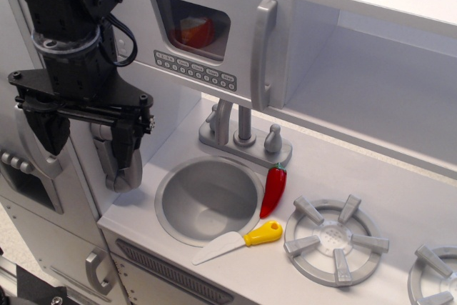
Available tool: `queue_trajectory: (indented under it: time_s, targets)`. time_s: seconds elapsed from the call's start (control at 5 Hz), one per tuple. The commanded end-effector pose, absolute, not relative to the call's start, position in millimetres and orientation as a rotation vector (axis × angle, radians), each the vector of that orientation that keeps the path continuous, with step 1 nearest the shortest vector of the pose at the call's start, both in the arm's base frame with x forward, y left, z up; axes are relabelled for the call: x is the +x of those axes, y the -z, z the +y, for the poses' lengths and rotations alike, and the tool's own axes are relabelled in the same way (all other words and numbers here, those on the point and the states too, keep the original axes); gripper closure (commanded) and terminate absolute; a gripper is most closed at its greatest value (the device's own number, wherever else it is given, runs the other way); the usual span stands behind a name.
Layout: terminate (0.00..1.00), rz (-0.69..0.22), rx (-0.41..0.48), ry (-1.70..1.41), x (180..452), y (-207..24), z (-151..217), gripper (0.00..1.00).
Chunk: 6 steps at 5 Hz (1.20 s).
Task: Open microwave
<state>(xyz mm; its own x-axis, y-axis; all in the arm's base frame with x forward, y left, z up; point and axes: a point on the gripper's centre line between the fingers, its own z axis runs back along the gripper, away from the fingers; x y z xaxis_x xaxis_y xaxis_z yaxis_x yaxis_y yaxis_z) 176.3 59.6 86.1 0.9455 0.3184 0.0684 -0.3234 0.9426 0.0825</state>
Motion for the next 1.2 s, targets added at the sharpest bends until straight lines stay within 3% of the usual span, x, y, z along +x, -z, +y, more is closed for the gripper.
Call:
queue_trajectory:
  time_s: [0.0, 0.2, 0.6, 1.0]
  targets:
    - [0.00, -0.054, 0.093, -0.327, 176, -86, 60, 0.00]
    - [0.00, -0.040, 0.057, -0.377, 221, -89, 28, 0.00]
    - [0.00, -0.105, 0.001, -0.310, 268, -98, -25, 0.00]
    - [0.00, -0.262, 0.011, -0.233, 299, -112, -27, 0.00]
